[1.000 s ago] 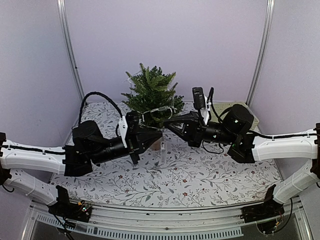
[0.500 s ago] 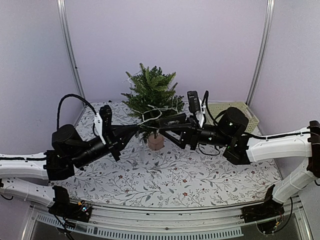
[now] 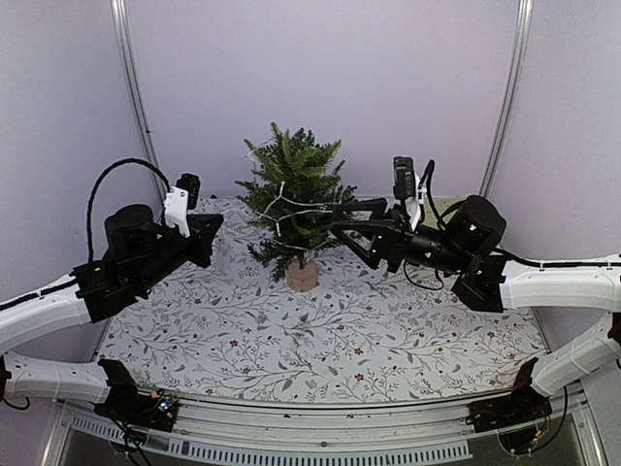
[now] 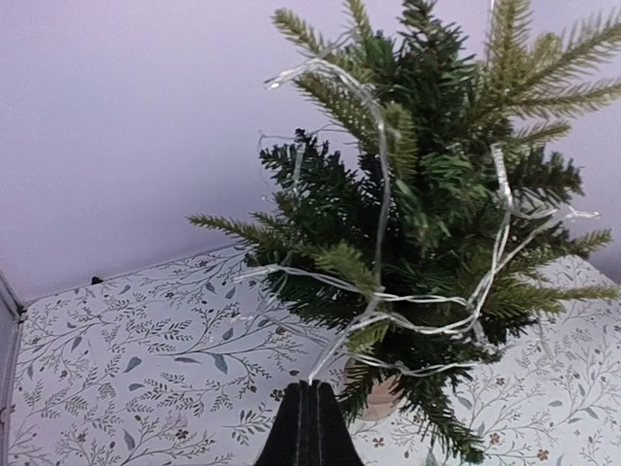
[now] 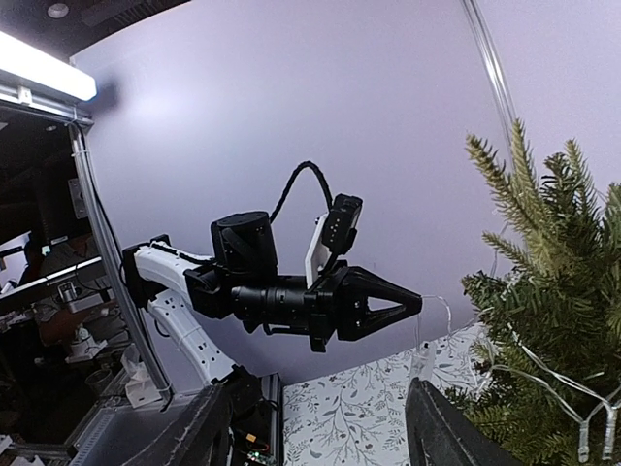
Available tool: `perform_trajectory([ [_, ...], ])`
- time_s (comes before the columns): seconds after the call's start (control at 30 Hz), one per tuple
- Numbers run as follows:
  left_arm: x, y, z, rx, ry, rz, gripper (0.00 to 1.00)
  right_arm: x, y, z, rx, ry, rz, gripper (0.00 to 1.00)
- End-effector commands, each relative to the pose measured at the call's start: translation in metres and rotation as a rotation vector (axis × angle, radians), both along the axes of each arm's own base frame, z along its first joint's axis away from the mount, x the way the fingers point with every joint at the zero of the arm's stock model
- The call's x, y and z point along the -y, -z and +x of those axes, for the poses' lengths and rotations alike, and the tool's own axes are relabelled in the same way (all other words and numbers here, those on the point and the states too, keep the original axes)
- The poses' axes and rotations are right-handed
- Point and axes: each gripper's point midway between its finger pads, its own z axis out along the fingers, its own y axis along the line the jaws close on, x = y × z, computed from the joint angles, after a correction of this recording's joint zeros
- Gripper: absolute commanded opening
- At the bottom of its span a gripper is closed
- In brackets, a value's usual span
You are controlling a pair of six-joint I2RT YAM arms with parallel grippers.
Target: Decorate the small christmas tree
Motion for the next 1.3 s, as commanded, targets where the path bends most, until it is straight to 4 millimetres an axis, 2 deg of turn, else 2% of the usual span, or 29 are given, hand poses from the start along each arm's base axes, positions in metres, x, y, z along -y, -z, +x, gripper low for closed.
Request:
perform_trajectory([
  [0.0,-0.013,-0.002,0.018,-0.022,-0.053,0.024,0.0,0.015,-0.001,0.01,0.013,0.068,-0.014,0.65],
  [0.27,-0.013,-0.047,0.031,0.091,-0.057,0.049,0.0,0.028,-0.004,0.015,0.034,0.116,-0.03,0.65],
  [0.47,-0.007,-0.063,0.042,0.128,-0.05,0.099,0.0,0.03,-0.002,0.016,0.029,0.123,-0.034,0.65],
  [0.6,-0.002,-0.054,0.055,0.098,-0.047,0.13,0.0,0.031,-0.002,0.017,0.027,0.126,-0.035,0.65],
  [0.73,-0.003,-0.036,0.063,0.05,-0.052,0.148,0.0,0.033,-0.001,0.017,0.027,0.131,-0.039,0.65],
  [0.9,-0.004,-0.015,0.063,-0.01,-0.041,0.131,0.0,0.035,0.0,0.017,0.028,0.14,-0.043,0.65],
  [1.1,0.008,0.012,0.065,-0.085,0.016,0.109,0.0,0.037,0.002,0.02,0.027,0.151,-0.048,0.66],
  [1.27,0.013,0.017,0.069,-0.092,0.038,0.089,0.0,0.041,0.003,0.022,0.028,0.168,-0.051,0.66],
])
